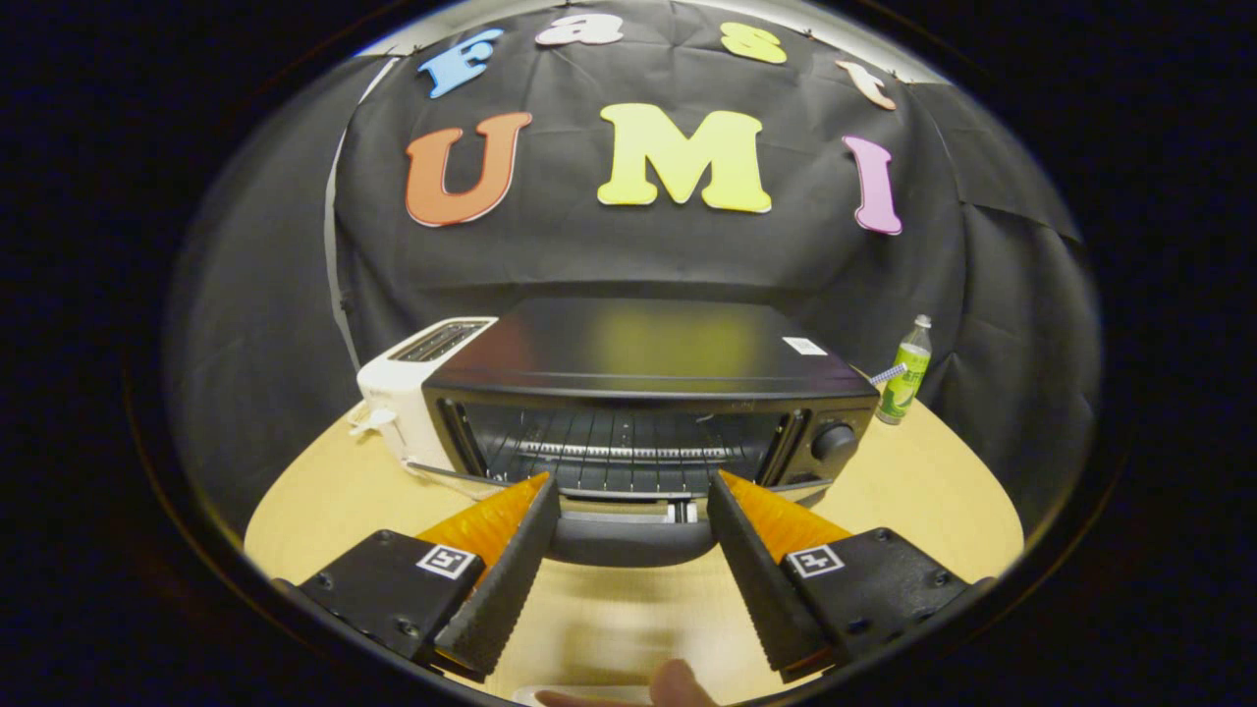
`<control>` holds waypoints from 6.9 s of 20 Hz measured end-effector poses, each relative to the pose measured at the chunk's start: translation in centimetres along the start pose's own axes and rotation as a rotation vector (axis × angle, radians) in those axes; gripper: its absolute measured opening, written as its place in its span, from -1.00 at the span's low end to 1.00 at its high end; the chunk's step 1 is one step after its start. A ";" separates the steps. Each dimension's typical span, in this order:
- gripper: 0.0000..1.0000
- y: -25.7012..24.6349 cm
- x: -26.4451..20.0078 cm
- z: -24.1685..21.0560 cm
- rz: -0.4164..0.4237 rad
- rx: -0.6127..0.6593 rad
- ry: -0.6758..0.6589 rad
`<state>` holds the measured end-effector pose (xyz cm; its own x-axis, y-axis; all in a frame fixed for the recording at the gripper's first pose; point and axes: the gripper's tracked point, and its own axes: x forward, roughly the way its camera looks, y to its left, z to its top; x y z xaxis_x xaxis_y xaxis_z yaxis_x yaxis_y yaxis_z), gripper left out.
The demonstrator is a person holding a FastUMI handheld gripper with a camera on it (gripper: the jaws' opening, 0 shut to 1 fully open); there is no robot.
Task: Open the toaster oven, put the food inside, and close the toaster oven door.
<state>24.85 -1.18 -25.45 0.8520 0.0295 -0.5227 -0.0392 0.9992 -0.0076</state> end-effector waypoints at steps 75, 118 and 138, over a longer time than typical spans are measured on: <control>-0.22 0.5 -13.6 -18.8 0.097 0.174 0.156; 0.92 1.4 10.7 -0.3 0.136 0.384 0.037; 1.00 -0.2 -8.2 -9.0 0.112 0.103 0.034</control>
<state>13.16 -1.81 -28.81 0.8271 0.1417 -0.5439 -0.0775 0.9872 0.1394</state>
